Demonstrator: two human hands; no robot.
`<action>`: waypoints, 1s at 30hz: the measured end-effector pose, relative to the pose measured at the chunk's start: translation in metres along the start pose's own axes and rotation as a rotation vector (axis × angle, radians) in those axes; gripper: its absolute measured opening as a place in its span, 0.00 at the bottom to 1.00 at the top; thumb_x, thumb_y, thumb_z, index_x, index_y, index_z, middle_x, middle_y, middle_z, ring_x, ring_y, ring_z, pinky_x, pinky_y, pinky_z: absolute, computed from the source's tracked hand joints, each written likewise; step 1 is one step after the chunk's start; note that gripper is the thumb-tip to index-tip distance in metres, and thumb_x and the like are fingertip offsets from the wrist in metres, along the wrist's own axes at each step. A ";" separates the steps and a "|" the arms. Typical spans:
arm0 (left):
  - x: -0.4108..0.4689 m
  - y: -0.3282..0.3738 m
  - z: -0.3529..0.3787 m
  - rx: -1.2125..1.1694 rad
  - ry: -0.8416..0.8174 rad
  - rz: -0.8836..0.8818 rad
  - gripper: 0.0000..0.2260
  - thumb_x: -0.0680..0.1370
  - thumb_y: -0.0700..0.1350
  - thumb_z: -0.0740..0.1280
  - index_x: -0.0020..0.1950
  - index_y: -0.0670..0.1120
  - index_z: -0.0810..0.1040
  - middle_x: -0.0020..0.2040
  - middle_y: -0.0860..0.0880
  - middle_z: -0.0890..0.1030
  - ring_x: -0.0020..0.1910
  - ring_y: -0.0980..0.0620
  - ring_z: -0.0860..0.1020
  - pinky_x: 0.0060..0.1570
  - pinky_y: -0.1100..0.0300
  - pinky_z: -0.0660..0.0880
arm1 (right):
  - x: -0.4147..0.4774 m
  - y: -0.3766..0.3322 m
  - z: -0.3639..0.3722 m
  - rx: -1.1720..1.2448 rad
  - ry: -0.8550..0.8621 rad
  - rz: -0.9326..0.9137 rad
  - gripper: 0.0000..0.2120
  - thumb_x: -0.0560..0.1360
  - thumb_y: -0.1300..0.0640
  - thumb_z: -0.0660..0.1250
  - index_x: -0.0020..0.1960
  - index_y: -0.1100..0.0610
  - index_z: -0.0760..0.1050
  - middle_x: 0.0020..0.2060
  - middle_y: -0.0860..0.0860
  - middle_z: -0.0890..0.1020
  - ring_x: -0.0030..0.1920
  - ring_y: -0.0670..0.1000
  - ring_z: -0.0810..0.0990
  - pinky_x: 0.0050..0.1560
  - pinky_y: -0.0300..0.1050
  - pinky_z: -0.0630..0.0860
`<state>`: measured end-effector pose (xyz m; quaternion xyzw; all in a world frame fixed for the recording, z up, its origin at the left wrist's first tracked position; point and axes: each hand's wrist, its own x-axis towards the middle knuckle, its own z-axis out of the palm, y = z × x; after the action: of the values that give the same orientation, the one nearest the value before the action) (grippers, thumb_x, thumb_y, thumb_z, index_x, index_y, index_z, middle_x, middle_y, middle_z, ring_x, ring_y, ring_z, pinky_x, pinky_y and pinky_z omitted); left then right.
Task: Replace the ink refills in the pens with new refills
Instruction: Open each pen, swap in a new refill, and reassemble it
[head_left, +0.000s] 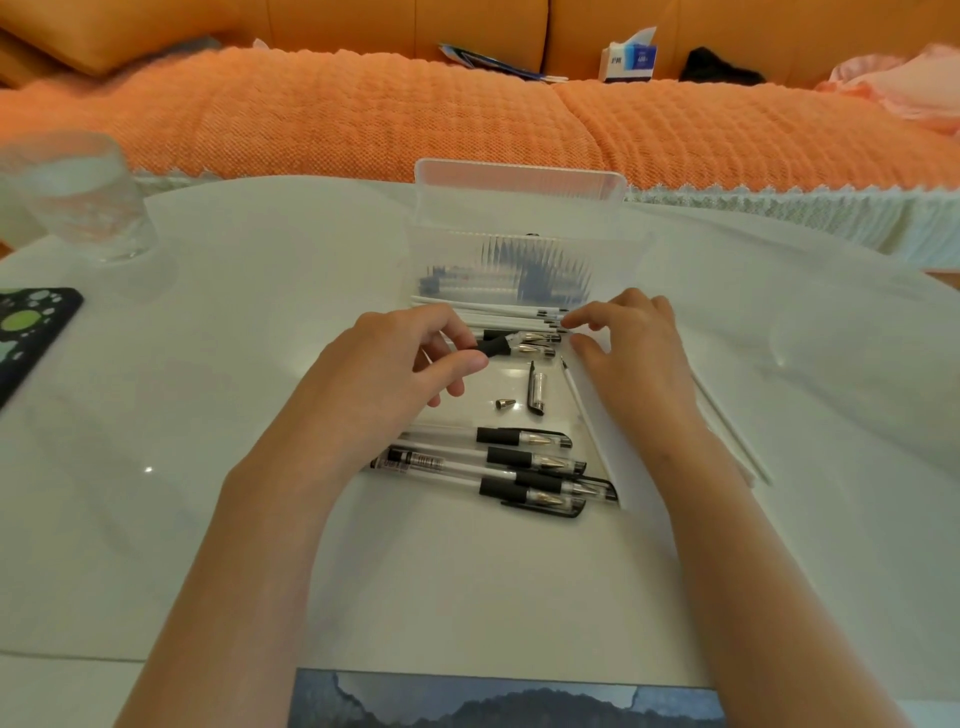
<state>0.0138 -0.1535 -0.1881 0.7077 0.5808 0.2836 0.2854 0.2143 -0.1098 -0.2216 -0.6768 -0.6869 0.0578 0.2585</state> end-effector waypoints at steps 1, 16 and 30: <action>0.000 0.000 0.000 -0.002 0.002 0.001 0.03 0.75 0.53 0.67 0.45 0.55 0.77 0.36 0.57 0.82 0.34 0.58 0.78 0.40 0.60 0.75 | 0.000 0.000 0.000 -0.003 0.003 -0.009 0.11 0.78 0.56 0.63 0.58 0.51 0.79 0.52 0.52 0.76 0.57 0.53 0.68 0.55 0.45 0.67; 0.001 -0.002 -0.001 -0.014 0.006 0.000 0.03 0.76 0.53 0.67 0.45 0.55 0.77 0.36 0.57 0.82 0.35 0.57 0.79 0.42 0.58 0.76 | 0.001 0.003 0.003 0.068 0.019 -0.012 0.04 0.75 0.57 0.67 0.48 0.56 0.80 0.43 0.47 0.73 0.49 0.47 0.64 0.46 0.34 0.57; 0.004 -0.009 -0.010 -0.105 0.139 -0.052 0.03 0.81 0.46 0.59 0.52 0.50 0.72 0.40 0.53 0.81 0.42 0.55 0.79 0.52 0.48 0.76 | -0.011 0.001 -0.029 0.493 0.021 0.011 0.05 0.76 0.63 0.64 0.44 0.55 0.76 0.37 0.48 0.80 0.35 0.39 0.72 0.37 0.28 0.68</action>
<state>0.0011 -0.1477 -0.1881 0.6551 0.6018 0.3545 0.2882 0.2274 -0.1283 -0.2001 -0.5976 -0.6456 0.2182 0.4224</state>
